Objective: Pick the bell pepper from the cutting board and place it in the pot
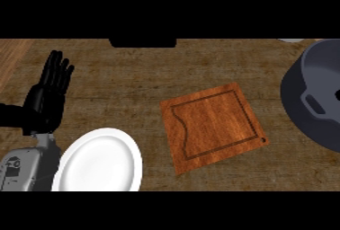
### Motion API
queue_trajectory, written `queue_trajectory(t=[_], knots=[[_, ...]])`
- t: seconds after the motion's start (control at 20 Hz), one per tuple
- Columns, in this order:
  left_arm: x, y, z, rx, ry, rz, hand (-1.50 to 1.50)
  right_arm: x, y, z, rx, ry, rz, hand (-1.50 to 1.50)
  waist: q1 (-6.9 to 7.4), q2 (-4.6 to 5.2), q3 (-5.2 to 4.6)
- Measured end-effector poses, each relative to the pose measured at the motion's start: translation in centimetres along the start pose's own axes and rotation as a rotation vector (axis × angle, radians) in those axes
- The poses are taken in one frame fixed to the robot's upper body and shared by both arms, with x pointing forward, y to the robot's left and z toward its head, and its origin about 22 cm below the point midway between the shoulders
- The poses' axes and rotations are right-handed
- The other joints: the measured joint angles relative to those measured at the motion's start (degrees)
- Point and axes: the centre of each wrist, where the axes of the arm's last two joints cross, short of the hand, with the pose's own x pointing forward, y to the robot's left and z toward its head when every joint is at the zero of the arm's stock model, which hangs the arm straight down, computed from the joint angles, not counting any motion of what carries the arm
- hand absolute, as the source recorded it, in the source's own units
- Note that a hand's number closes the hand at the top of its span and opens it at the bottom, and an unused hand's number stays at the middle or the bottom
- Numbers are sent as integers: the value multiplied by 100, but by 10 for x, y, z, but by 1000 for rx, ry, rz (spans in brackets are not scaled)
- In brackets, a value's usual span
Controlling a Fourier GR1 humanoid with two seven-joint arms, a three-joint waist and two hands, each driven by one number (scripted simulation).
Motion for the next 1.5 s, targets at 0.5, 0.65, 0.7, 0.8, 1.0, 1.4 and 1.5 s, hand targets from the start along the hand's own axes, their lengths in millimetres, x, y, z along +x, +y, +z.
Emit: queue_trajectory(t=[0.5,0.65,0.7,0.8,1.0,1.4,1.5], knots=[[-1,2,0,-5,0,-7,0,-1,4,-10,34,-147,-221,-150,-10,-30,-51],[2,0,-4,-1,2,-2,0,7,-3,-9,1,-147,-343,-150,-31,-28,-29],[0,3,-3,3,2,-3,0,5,-3,-8,-11,-133,-381,-150,-38,-26,-24],[-1,1,0,2,-2,-2,0,4,-5,-8,-36,-98,-454,-150,-36,-22,-12],[-4,-1,1,8,0,-7,0,-7,-20,-16,-86,-58,-600,-150,-70,-24,-2],[3,2,2,18,12,-19,0,-71,-43,-16,-200,-52,-746,-150,-112,-34,1],[0,7,2,20,4,-23,0,-90,-50,-15,-224,-53,-772,-150,-113,-31,0]])
